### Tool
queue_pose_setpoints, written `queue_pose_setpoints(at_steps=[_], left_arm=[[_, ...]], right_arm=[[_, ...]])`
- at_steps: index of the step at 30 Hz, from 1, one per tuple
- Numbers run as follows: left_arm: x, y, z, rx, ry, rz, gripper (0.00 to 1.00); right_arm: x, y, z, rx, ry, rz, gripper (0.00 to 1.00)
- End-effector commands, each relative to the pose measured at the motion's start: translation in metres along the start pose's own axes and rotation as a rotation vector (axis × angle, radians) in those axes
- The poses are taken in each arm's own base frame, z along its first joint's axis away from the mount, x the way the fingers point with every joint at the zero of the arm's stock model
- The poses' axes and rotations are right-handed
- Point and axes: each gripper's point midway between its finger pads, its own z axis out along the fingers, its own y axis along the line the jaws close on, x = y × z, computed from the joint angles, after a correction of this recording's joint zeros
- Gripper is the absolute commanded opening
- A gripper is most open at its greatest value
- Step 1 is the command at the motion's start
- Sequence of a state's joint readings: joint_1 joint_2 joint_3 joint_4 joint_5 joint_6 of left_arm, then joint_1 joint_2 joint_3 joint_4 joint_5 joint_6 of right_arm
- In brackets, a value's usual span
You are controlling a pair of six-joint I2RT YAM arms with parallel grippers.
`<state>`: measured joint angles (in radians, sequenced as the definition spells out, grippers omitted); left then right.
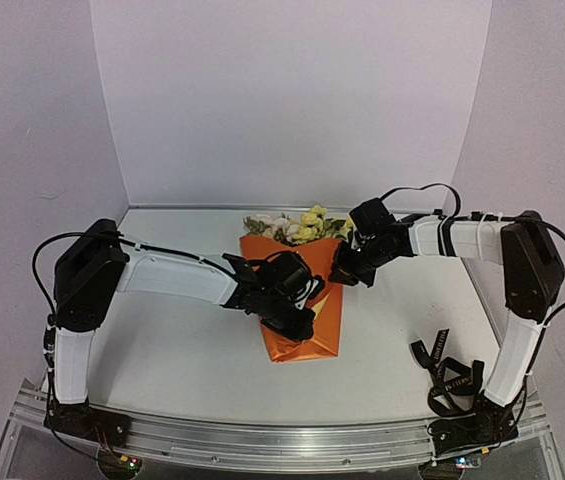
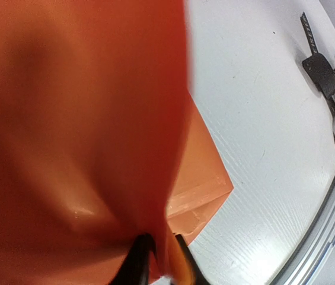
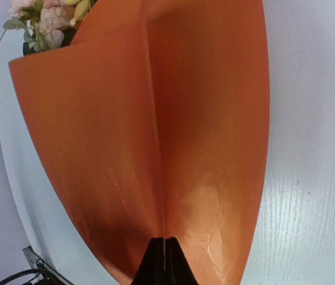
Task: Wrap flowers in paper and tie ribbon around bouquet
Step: Fold the 2/3-folded wrapping paper at the center of the board, then press the fold line on the folded wrapping paper.
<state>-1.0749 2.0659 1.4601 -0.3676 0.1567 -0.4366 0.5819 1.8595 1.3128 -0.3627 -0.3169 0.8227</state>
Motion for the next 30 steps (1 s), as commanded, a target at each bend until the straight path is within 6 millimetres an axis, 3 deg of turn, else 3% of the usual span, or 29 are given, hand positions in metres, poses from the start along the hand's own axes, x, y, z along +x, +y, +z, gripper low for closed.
queue_pose_setpoints(at_steps=[1,5,11,16,23,30], left_arm=[[-0.027,-0.011,-0.023,0.042,-0.071,0.008,0.26],[-0.040,-0.010,-0.054,0.079,-0.133,-0.025,0.41],[-0.044,0.019,-0.078,0.102,-0.171,-0.124,0.38],[-0.027,0.038,-0.073,0.127,-0.131,-0.188,0.29],[-0.012,0.037,-0.053,0.181,-0.067,-0.205,0.23],[-0.001,0.043,-0.037,0.185,-0.023,-0.229,0.20]], right_arm=[[-0.020,0.010,0.002,-0.033,-0.005,-0.012,0.00],[-0.020,-0.003,0.009,-0.015,0.011,-0.035,0.00],[-0.017,-0.020,0.016,0.015,0.026,-0.038,0.00],[-0.013,-0.028,0.023,0.029,0.027,-0.022,0.00],[-0.009,-0.048,0.023,0.084,0.001,-0.021,0.00],[-0.007,-0.053,0.027,0.087,-0.007,-0.012,0.00]])
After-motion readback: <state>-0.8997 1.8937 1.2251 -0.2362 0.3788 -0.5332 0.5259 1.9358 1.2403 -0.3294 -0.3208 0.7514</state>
